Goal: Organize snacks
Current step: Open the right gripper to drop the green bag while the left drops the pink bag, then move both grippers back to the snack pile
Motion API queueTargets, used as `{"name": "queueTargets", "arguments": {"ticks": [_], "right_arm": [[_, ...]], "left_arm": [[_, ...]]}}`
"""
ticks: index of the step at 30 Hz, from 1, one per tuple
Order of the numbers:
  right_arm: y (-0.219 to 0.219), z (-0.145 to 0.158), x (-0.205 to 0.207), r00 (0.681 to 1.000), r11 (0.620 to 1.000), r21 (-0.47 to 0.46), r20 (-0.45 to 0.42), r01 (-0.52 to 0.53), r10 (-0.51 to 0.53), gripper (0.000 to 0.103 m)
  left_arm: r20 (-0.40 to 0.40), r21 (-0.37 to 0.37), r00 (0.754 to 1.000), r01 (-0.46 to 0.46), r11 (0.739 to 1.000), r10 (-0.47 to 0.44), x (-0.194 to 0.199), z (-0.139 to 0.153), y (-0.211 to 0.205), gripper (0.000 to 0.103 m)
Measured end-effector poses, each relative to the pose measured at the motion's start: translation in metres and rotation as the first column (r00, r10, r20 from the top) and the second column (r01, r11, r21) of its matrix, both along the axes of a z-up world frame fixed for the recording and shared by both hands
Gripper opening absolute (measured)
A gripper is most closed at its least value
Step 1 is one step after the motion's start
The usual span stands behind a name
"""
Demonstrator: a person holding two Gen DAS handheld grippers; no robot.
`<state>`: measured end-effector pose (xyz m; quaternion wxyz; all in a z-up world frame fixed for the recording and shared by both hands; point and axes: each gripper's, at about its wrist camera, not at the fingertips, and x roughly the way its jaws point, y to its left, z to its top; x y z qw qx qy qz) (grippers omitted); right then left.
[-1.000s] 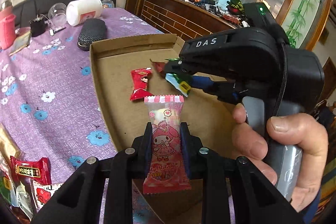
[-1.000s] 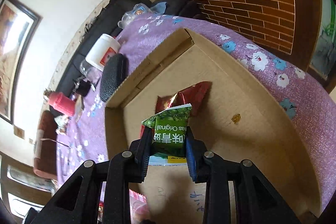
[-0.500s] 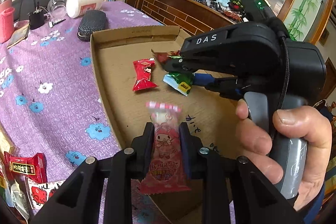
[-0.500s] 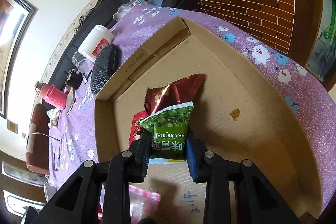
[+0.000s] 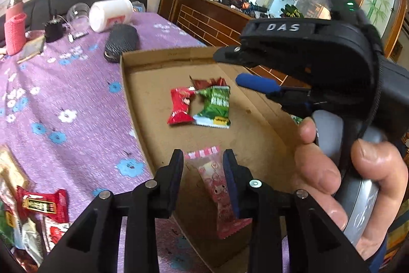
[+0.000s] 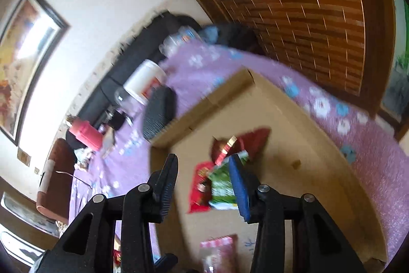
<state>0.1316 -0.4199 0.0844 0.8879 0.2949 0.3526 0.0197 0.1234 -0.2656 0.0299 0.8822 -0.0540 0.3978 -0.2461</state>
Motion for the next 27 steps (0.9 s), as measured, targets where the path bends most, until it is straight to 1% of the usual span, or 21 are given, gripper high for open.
{"name": "queueTargets", "arguments": {"ticks": [5, 7, 10, 13, 16, 19, 20, 21, 22, 23, 24, 26, 27], "right_arm": [[0.011, 0.016, -0.008, 0.995, 1.000, 0.004, 0.096, -0.016, 0.016, 0.044], [0.013, 0.020, -0.011, 0.992, 0.999, 0.010, 0.122, -0.031, 0.030, 0.044], [0.022, 0.022, -0.013, 0.988, 0.998, 0.005, 0.147, -0.057, 0.055, 0.044], [0.036, 0.024, -0.014, 0.980, 0.993, -0.017, 0.165, -0.114, 0.115, 0.044], [0.055, 0.027, -0.017, 0.963, 0.982, -0.032, 0.189, -0.188, 0.191, 0.044], [0.084, 0.027, -0.020, 0.931, 0.952, -0.054, 0.202, -0.300, 0.305, 0.044], [0.100, 0.026, -0.022, 0.908, 0.930, -0.060, 0.201, -0.362, 0.367, 0.044], [0.113, 0.024, -0.021, 0.890, 0.911, -0.058, 0.196, -0.409, 0.412, 0.044], [0.122, 0.021, -0.022, 0.875, 0.894, -0.054, 0.189, -0.445, 0.446, 0.044], [0.138, 0.017, -0.023, 0.847, 0.863, -0.051, 0.171, -0.503, 0.504, 0.044], [0.149, 0.013, -0.023, 0.826, 0.840, -0.055, 0.153, -0.540, 0.542, 0.044], [0.172, 0.004, -0.025, 0.795, 0.803, -0.066, 0.116, -0.592, 0.596, 0.044], [0.182, 0.000, -0.026, 0.779, 0.785, -0.077, 0.097, -0.614, 0.619, 0.044]], "left_arm": [[0.030, 0.057, 0.997, -0.080, 0.995, 0.078, -0.003, 0.021, 0.011, 0.031], [0.030, 0.064, 0.995, -0.102, 0.993, 0.100, -0.004, 0.029, 0.019, 0.031], [0.039, 0.102, 0.990, -0.136, 0.985, 0.133, -0.008, 0.041, 0.038, 0.031], [0.055, 0.121, 0.984, -0.173, 0.977, 0.168, -0.017, 0.049, 0.068, 0.031], [0.066, 0.116, 0.972, -0.230, 0.966, 0.224, -0.025, 0.055, 0.113, 0.031], [0.076, 0.120, 0.950, -0.309, 0.944, 0.301, -0.032, 0.057, 0.164, 0.031], [0.077, 0.127, 0.938, -0.345, 0.930, 0.337, -0.034, 0.057, 0.185, 0.031], [0.075, 0.133, 0.926, -0.378, 0.916, 0.371, -0.035, 0.055, 0.205, 0.031], [0.067, 0.137, 0.919, -0.395, 0.908, 0.389, -0.034, 0.053, 0.220, 0.032], [0.051, 0.145, 0.909, -0.416, 0.898, 0.413, -0.032, 0.047, 0.242, 0.032], [0.040, 0.151, 0.901, -0.434, 0.888, 0.433, -0.030, 0.042, 0.257, 0.033], [0.011, 0.161, 0.876, -0.478, 0.863, 0.483, -0.024, 0.027, 0.287, 0.033], [-0.010, 0.149, 0.867, -0.492, 0.858, 0.499, -0.022, 0.018, 0.302, 0.033]]}}
